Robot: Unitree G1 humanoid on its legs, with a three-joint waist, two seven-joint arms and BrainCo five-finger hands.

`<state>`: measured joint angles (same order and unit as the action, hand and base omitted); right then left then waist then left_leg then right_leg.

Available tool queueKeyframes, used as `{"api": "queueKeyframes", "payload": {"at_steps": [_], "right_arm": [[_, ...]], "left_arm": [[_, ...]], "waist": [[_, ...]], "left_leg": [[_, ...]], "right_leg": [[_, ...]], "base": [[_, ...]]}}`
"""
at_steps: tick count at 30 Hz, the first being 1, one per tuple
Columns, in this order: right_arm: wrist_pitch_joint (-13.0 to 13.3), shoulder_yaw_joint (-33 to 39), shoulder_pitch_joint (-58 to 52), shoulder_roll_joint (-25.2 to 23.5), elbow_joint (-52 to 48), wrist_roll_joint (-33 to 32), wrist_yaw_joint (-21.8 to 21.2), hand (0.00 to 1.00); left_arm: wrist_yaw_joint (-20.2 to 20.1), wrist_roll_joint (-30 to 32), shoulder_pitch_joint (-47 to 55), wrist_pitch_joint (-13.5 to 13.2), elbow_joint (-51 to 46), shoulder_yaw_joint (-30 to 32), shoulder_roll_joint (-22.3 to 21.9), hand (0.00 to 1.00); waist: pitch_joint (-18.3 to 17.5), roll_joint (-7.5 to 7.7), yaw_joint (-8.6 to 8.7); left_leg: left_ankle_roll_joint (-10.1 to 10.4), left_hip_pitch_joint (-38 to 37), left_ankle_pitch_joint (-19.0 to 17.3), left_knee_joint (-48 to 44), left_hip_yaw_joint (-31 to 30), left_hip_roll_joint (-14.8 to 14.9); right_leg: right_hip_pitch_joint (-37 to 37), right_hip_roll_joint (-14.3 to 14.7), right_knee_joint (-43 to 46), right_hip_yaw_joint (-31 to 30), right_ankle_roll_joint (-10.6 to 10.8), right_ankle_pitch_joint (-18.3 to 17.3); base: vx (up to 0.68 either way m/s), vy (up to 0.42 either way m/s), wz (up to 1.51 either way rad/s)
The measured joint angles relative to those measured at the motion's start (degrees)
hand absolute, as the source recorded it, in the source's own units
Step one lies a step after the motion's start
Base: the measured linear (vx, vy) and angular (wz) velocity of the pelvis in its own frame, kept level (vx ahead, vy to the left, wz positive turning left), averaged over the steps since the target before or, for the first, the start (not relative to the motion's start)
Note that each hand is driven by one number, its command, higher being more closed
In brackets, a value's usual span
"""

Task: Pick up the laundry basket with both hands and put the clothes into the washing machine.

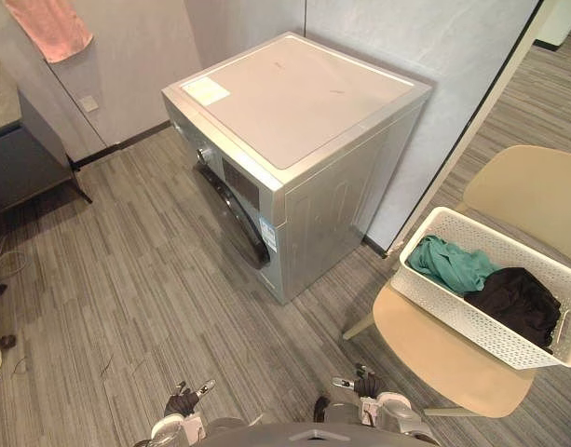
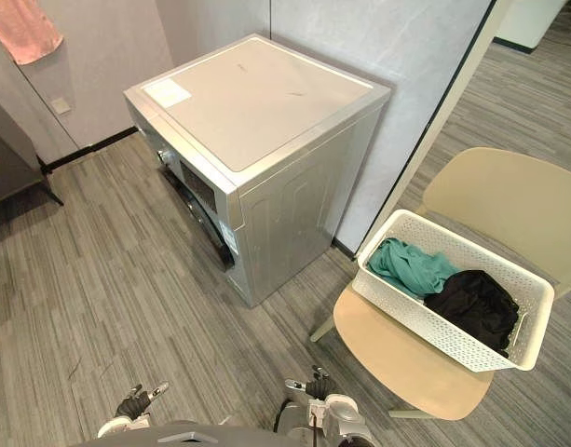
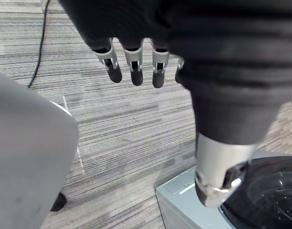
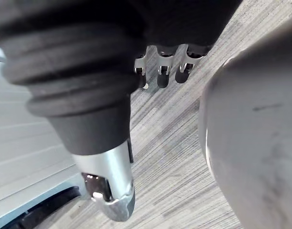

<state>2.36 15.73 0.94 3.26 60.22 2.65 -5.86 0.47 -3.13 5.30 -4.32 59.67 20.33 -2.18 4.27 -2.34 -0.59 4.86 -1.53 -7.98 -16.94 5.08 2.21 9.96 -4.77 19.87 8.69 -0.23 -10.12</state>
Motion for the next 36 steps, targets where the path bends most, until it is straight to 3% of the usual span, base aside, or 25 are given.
{"api": "queueKeyframes", "payload": {"at_steps": [1,2,4,6,8,9,10,11,12,13,16,20,26,27,36], "right_arm": [[0.01,0.77,-0.13,-0.15,0.37,0.0,-0.01,0.0],[0.01,2.23,-0.27,-0.32,1.48,0.0,0.0,0.0],[-0.02,4.06,-1.11,-0.31,2.36,-0.18,0.14,0.0],[0.0,4.97,-1.0,0.91,3.87,-0.12,0.22,0.0],[-0.1,5.28,-1.08,1.92,5.19,-0.11,0.31,0.0],[-0.11,5.29,-0.97,2.78,6.05,-0.14,0.39,0.0],[-0.14,5.34,-0.51,4.09,5.99,-0.12,0.58,0.0],[-0.07,5.4,-0.44,3.97,5.89,-0.27,0.8,0.0],[-0.09,5.44,-0.22,3.54,5.94,-0.38,1.04,0.0],[-0.14,6.29,-0.11,1.47,5.98,-0.69,1.05,0.0],[-0.09,7.09,-0.61,-0.47,5.94,-2.5,1.08,0.0],[-0.08,7.94,-1.07,-0.58,5.49,-2.91,1.02,0.0],[0.19,7.91,-2.3,0.38,4.25,-7.16,0.79,0.0],[0.25,3.51,-1.85,1.85,6.09,-9.02,-0.15,0.0],[0.1,5.42,-2.36,1.79,6.28,-9.27,-0.5,0.0]], "left_arm": [[0.02,0.05,0.02,0.09,0.14,0.18,0.12,0.0],[0.04,0.05,0.0,0.22,0.35,1.02,0.2,0.0],[0.03,0.94,-0.08,0.25,0.92,1.11,0.7,0.0],[0.08,1.13,-0.26,0.43,1.34,0.12,1.25,0.0],[0.13,1.16,-0.26,0.41,1.59,-2.37,1.95,0.0],[0.18,1.21,-0.24,0.39,1.66,-3.75,1.89,0.0],[0.21,1.2,-0.12,0.45,2.22,-4.25,1.31,0.0],[0.24,1.25,-0.24,0.57,2.36,-4.36,1.43,0.0],[0.22,1.26,-0.43,0.63,2.35,-4.67,1.79,0.0],[0.14,1.32,-0.54,0.56,2.09,-4.76,3.37,0.0],[0.27,1.92,-0.41,0.68,2.28,-4.76,5.24,0.0],[0.33,2.23,-0.11,0.66,2.34,-4.36,5.12,0.0],[0.3,2.25,0.11,0.65,3.06,-3.61,4.32,0.0],[0.15,2.25,-0.25,0.54,4.62,-5.84,6.32,0.0],[-0.07,2.14,-0.19,0.7,4.62,-5.66,6.52,0.0]], "waist": [[-0.51,0.08,0.15],[-0.88,1.23,0.65],[-1.12,1.59,1.31],[-0.85,1.92,2.18],[-0.64,2.07,2.53],[-0.97,1.08,2.37],[-0.73,-1.4,1.96],[-0.95,-1.82,2.17],[-0.69,-1.19,2.32],[0.3,1.02,2.32],[-0.53,3.36,2.53],[-0.42,2.76,2.0],[-1.06,1.0,1.94],[-1.14,1.44,1.12],[-0.86,1.95,1.19]], "left_leg": [[0.14,0.32,0.33,0.0,0.11,-0.1],[0.14,1.05,1.07,-0.16,0.62,-0.43],[-0.68,2.3,0.23,-1.73,5.2,1.06],[0.11,2.53,-1.57,-0.26,9.8,4.2],[1.06,2.6,-1.63,4.59,11.01,4.64],[1.26,2.53,3.08,9.74,11.05,4.96],[2.51,2.99,7.83,11.35,10.78,6.76],[2.24,2.72,6.71,12.55,10.68,6.64],[1.96,2.45,6.67,13.69,10.83,5.92],[0.98,2.52,7.32,15.17,11.71,4.06],[-0.08,2.33,8.03,17.38,12.57,2.34],[-0.94,-0.01,8.75,19.81,14.76,1.04],[-0.35,-1.5,9.33,21.67,15.94,1.95],[0.64,-1.62,9.47,21.83,15.86,3.6],[0.84,-4.11,9.3,21.5,15.36,3.63]], "right_leg": [[0.01,-0.25,-0.38,0.19,0.07,0.07],[-0.1,-1.18,-1.21,1.1,0.17,0.34],[-1.13,-2.51,-2.45,2.85,0.1,0.67],[-3.53,-4.55,-3.39,5.13,0.83,1.13],[-6.08,-6.72,-5.34,7.0,2.66,2.26],[-6.36,-6.75,-6.17,7.67,3.86,2.99],[-6.35,-4.88,-7.61,7.23,6.17,3.64],[-6.26,-4.85,-7.94,6.6,6.75,4.06],[-6.18,-5.31,-8.3,6.14,6.96,4.62],[-6.12,-6.39,-11.16,5.35,6.72,6.89],[-5.98,-7.0,-14.43,3.46,6.84,9.07],[-6.92,-7.19,-16.92,0.51,7.06,10.55],[-7.1,-5.6,-17.77,-0.48,7.64,10.79],[-8.1,-3.67,-19.51,-0.27,7.74,11.6],[-11.87,-3.49,-21.34,0.2,7.68,11.88]], "base": [[0.1,0.062,0.2],[0.06,0.055,0.43],[0.05,0.054,0.6],[0.06,0.117,0.72],[0.04,0.248,0.69],[0.0,0.355,0.25],[-0.01,0.392,0.01],[-0.01,0.272,-0.14],[-0.02,0.309,-0.1],[-0.07,0.24,-0.15],[-0.06,0.186,-0.19],[-0.03,0.086,-0.26],[-0.01,-0.031,-0.12],[0.0,0.0,0.0],[0.0,-0.004,0.03]]}}
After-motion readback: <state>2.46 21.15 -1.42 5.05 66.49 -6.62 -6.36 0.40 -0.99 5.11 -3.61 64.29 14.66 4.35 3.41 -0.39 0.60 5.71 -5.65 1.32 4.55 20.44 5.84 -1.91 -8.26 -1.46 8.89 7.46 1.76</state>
